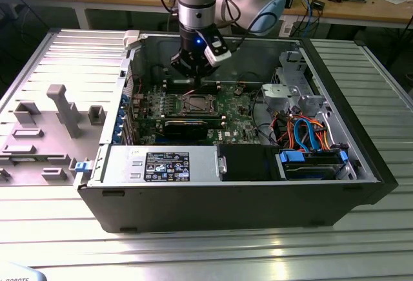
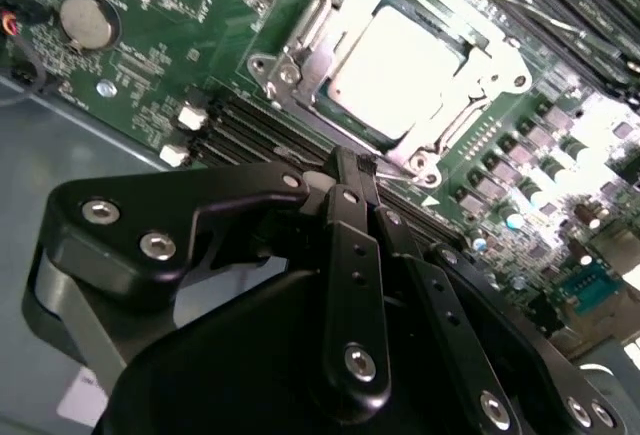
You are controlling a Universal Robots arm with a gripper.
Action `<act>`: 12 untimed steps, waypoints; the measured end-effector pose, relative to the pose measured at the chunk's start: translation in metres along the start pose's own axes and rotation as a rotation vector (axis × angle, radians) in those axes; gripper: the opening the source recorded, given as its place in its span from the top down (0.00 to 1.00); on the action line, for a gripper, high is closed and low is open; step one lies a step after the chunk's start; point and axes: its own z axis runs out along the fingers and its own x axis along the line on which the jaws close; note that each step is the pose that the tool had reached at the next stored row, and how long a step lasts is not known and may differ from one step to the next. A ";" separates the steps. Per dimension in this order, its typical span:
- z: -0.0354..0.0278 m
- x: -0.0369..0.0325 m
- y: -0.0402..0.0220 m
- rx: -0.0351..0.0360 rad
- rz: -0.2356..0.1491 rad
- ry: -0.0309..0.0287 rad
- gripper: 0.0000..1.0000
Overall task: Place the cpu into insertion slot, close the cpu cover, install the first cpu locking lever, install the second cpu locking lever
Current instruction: 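Install the first cpu locking lever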
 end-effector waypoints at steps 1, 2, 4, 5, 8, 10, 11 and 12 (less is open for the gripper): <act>0.0006 -0.0016 -0.0001 0.0001 0.000 0.0001 0.89; 0.0011 -0.0024 -0.0002 0.0003 0.001 0.0002 0.89; 0.0022 -0.0038 -0.0003 0.0002 0.001 0.0002 0.89; 0.0032 -0.0051 -0.0003 0.0002 0.001 0.0002 0.89; 0.0064 -0.0067 -0.0004 0.0001 0.001 0.0001 0.89; 0.0090 -0.0077 -0.0005 0.0002 0.001 0.0001 0.89; 0.0102 -0.0083 -0.0006 0.0002 0.001 0.0002 0.89; 0.0112 -0.0088 -0.0006 0.0003 0.001 0.0002 0.89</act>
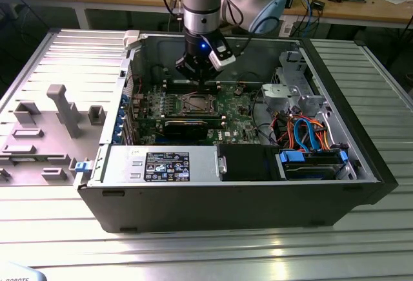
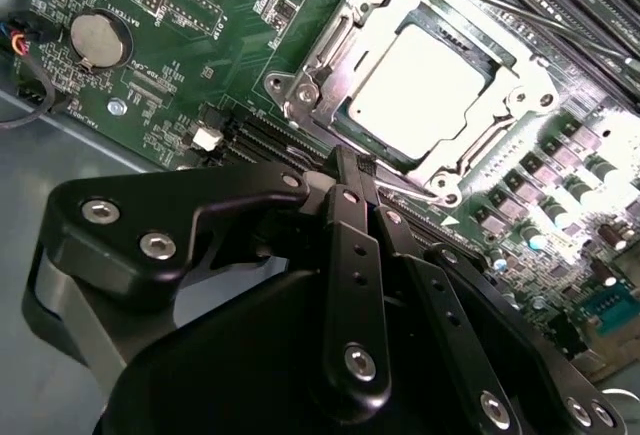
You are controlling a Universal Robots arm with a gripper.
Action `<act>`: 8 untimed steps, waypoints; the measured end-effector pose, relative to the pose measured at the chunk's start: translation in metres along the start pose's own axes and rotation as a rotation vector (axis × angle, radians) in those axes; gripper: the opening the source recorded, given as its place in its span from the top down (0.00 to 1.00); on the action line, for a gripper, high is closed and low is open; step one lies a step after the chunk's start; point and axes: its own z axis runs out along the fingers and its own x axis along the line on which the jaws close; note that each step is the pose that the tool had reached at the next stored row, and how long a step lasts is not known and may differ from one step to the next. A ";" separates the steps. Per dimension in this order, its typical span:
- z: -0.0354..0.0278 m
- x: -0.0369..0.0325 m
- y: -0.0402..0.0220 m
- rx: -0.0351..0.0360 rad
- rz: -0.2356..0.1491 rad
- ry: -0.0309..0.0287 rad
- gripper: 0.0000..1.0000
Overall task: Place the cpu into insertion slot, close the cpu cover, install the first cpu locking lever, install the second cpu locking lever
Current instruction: 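Install the first cpu locking lever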
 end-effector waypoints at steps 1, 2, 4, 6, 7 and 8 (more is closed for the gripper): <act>0.0011 -0.0005 0.0000 -0.0001 0.000 -0.0001 0.89; 0.0020 -0.0009 0.0000 -0.0002 0.000 -0.0001 0.89; 0.0032 -0.0015 -0.0001 -0.0001 0.000 0.0000 0.89; 0.0043 -0.0023 -0.0002 -0.0001 0.000 0.0001 0.89; 0.0048 -0.0029 -0.0002 -0.0001 0.000 0.0002 0.89; 0.0051 -0.0032 -0.0002 -0.0001 0.000 0.0003 0.89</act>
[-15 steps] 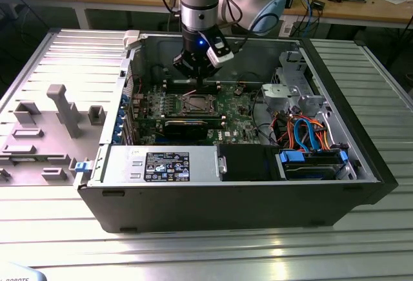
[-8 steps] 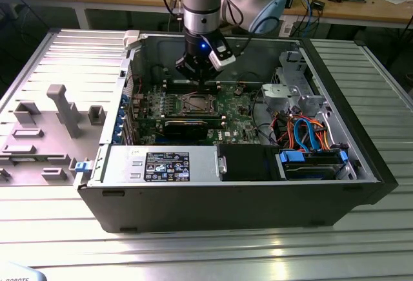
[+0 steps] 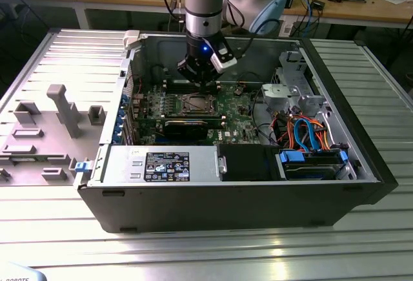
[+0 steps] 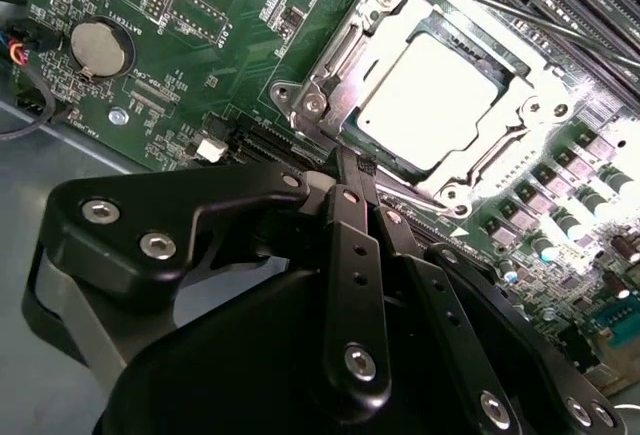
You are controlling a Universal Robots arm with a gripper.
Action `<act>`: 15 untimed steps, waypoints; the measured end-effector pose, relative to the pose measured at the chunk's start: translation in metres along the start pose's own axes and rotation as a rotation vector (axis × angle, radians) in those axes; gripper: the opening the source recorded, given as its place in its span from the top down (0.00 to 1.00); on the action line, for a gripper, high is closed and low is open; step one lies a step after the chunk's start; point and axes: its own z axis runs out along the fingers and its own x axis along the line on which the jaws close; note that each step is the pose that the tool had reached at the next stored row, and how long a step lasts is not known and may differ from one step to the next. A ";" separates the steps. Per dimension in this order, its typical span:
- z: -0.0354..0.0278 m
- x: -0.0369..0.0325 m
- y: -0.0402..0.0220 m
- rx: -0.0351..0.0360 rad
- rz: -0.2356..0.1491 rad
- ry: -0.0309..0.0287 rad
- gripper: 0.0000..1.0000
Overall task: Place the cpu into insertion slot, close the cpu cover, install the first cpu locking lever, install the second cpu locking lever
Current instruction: 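Install the first cpu locking lever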
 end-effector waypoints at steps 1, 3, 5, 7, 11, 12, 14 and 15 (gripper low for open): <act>0.0005 -0.0003 0.0000 -0.0001 0.000 0.0001 0.89; 0.0018 -0.0009 0.0000 -0.0001 0.000 0.0002 0.89; 0.0031 -0.0013 -0.0001 0.0000 0.000 0.0003 0.89; 0.0048 -0.0018 -0.0001 -0.0001 0.000 0.0006 0.89; 0.0049 -0.0020 -0.0001 -0.0002 0.000 0.0006 0.89; 0.0044 -0.0021 -0.0001 -0.0004 0.000 0.0004 0.89; 0.0033 -0.0021 -0.0001 -0.0002 0.000 0.0004 0.89; 0.0033 -0.0021 -0.0001 -0.0003 0.000 0.0004 0.89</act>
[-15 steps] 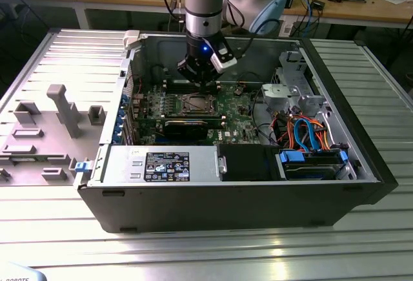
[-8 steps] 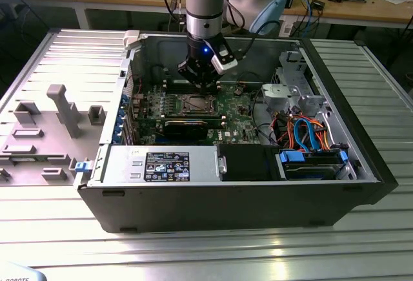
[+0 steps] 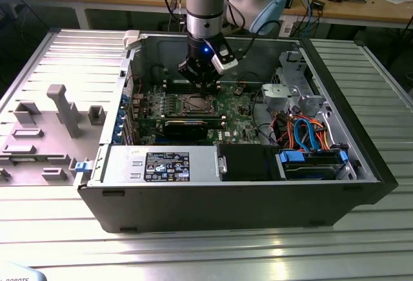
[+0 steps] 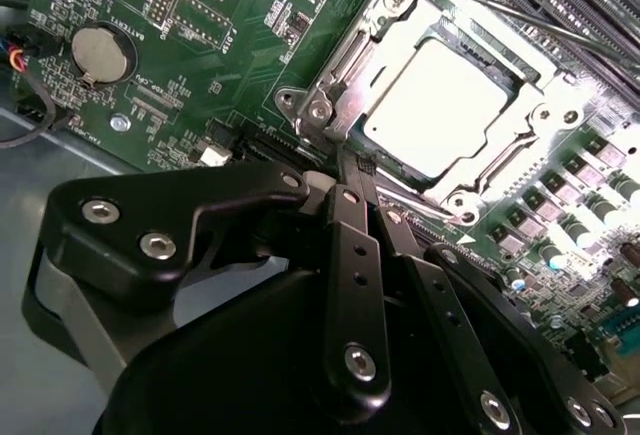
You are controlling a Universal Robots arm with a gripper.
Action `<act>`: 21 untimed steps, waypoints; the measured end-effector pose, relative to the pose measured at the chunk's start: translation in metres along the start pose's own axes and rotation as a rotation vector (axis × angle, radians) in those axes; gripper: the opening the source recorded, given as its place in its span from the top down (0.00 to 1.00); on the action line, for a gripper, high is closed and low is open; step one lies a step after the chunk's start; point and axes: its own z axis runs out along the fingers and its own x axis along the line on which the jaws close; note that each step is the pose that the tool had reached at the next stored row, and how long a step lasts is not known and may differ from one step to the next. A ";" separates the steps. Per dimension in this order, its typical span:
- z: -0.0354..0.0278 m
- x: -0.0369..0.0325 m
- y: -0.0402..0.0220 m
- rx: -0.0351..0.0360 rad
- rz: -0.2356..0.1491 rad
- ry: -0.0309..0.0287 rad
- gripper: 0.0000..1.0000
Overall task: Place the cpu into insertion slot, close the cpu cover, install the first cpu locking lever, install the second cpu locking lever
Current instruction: 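Install the first cpu locking lever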
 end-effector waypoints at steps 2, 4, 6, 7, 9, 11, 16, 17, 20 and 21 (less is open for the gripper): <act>0.0001 0.0000 -0.0001 0.0008 0.000 0.0003 0.89; 0.0011 -0.0005 -0.0001 0.0012 0.000 0.0011 0.89; 0.0021 -0.0012 -0.0002 0.0012 0.000 0.0023 0.89; 0.0022 -0.0013 -0.0002 0.0013 0.000 0.0024 0.89; 0.0028 -0.0016 -0.0002 0.0010 0.000 0.0025 0.89; 0.0030 -0.0018 -0.0002 0.0015 0.000 0.0029 0.89; 0.0023 -0.0019 -0.0001 0.0026 0.000 0.0027 0.89; 0.0015 -0.0020 -0.0001 0.0025 0.000 0.0027 0.89; 0.0006 -0.0020 -0.0001 0.0026 0.000 0.0026 0.89; 0.0006 -0.0020 -0.0002 0.0030 0.000 0.0028 0.89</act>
